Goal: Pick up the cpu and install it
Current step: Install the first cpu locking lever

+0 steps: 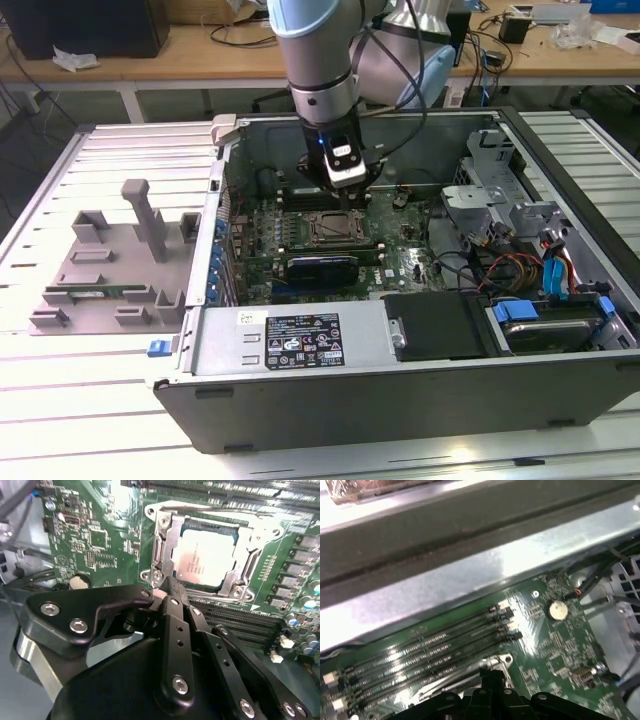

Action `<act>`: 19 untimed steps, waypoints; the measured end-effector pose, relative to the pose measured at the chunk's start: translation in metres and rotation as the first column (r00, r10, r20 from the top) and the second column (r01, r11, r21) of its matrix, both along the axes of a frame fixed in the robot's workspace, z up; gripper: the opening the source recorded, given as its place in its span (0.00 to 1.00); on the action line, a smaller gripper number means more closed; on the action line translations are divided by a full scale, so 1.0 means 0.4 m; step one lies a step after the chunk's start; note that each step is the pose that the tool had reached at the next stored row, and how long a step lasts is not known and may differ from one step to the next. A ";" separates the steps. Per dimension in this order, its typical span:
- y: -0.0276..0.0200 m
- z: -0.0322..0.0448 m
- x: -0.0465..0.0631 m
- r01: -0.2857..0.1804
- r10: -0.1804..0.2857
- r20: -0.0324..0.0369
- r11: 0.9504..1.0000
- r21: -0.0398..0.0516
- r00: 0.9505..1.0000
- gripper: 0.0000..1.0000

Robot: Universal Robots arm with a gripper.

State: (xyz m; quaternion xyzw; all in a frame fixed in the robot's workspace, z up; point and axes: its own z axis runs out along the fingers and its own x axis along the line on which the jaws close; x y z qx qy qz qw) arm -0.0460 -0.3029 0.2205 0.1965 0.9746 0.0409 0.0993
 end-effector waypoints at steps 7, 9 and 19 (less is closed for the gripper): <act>0.000 0.030 0.000 0.012 -0.012 0.000 0.999 -0.046 1.000 0.11; 0.000 0.031 0.000 0.012 -0.012 0.000 0.999 -0.046 1.000 0.11; 0.000 0.027 0.007 -0.001 -0.007 -0.143 0.999 -0.055 0.990 0.11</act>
